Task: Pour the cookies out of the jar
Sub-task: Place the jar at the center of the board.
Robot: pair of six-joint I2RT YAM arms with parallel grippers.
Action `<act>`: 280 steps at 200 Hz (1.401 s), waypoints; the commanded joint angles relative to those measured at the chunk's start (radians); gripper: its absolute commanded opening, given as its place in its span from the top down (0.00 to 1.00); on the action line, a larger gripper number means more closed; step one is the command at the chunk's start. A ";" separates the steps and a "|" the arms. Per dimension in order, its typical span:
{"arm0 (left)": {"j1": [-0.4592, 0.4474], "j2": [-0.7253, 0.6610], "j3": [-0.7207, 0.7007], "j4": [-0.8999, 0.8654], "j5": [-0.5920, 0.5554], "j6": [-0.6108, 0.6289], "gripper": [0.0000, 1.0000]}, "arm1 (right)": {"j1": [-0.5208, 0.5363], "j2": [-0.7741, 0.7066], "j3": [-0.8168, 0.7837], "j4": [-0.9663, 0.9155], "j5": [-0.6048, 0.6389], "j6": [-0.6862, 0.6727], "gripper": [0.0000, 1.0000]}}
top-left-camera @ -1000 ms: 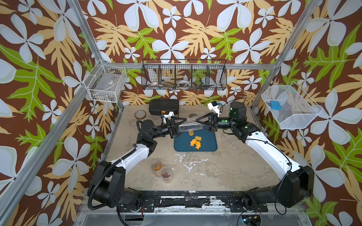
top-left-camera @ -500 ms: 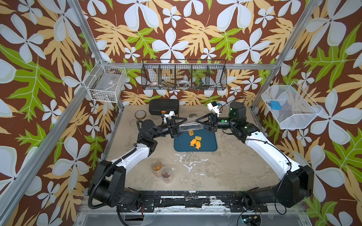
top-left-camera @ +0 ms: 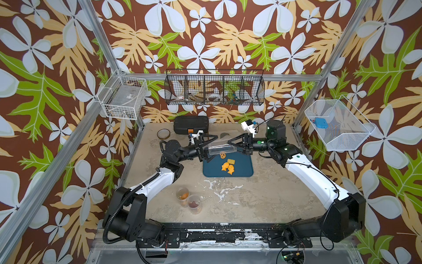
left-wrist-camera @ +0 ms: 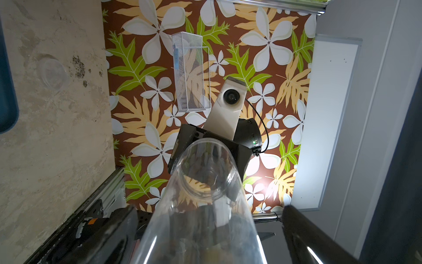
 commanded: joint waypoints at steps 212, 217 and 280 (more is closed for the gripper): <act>0.131 -0.359 0.069 -1.328 -0.349 0.813 0.00 | -0.169 0.321 0.407 -0.746 1.099 -0.744 0.41; 0.131 -0.359 0.070 -1.332 -0.349 0.816 0.00 | -0.169 0.330 0.407 -0.747 1.120 -0.753 0.41; 0.102 -0.347 0.097 -1.359 -0.360 0.851 0.00 | -0.169 0.426 0.417 -0.729 1.264 -0.810 0.41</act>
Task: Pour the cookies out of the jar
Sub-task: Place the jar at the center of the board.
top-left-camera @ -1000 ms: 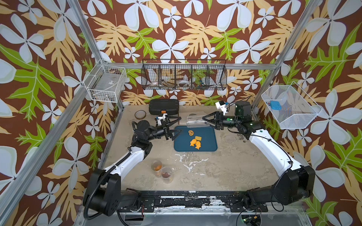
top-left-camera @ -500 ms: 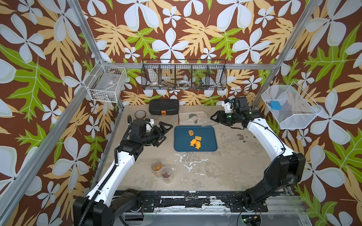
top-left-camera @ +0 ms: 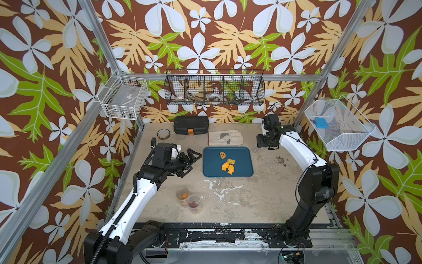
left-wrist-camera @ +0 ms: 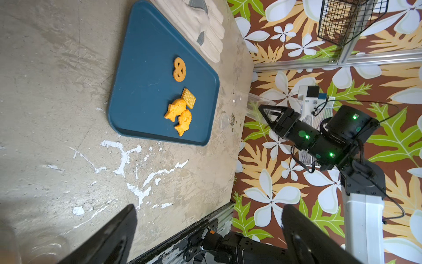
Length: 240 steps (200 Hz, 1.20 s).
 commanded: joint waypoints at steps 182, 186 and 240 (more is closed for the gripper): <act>-0.037 0.019 0.014 -0.025 -0.026 0.061 0.00 | 0.033 0.157 0.012 0.033 0.025 -0.005 0.34; -0.038 0.019 0.014 -0.025 -0.027 0.062 0.00 | 0.034 0.158 0.012 0.033 0.022 -0.003 0.34; -0.037 0.019 0.012 -0.026 -0.030 0.059 0.00 | 0.034 0.157 0.010 0.029 0.027 -0.006 0.20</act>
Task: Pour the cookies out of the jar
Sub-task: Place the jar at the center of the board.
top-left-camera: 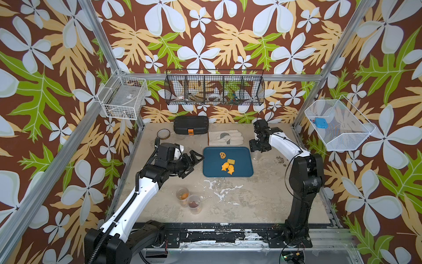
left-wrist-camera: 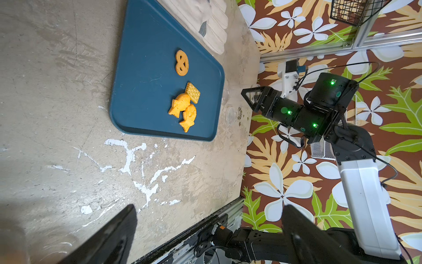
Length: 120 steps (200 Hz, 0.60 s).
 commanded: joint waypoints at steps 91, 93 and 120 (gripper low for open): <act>-0.001 0.025 0.039 -0.003 -0.024 0.016 0.00 | 0.022 -0.175 0.132 -0.036 0.042 0.007 0.04; -0.001 0.026 0.039 -0.003 -0.025 0.016 0.00 | 0.027 -0.182 0.135 -0.036 0.038 0.005 0.04; -0.001 0.036 0.038 0.001 -0.031 0.020 0.00 | 0.090 -0.264 0.158 -0.023 -0.148 0.009 0.00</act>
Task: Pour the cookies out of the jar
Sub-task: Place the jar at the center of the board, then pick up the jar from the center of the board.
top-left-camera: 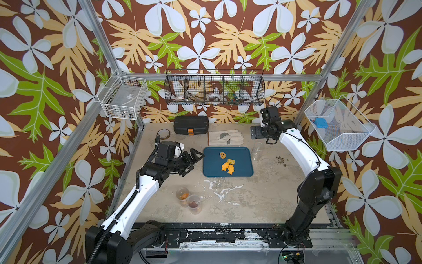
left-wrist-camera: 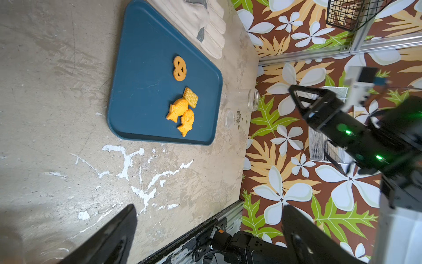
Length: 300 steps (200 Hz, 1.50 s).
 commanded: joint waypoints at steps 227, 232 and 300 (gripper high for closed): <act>0.047 -0.126 0.024 -0.200 -0.260 0.244 0.00 | 0.316 -0.264 -0.416 0.108 -0.715 0.097 0.09; 0.048 -0.122 0.030 -0.210 -0.268 0.249 0.00 | 0.337 -0.253 -0.407 0.097 -0.709 0.088 0.09; 0.059 -0.165 0.038 -0.298 -0.355 0.251 0.00 | 0.629 -0.141 -0.291 0.054 -0.643 0.039 0.10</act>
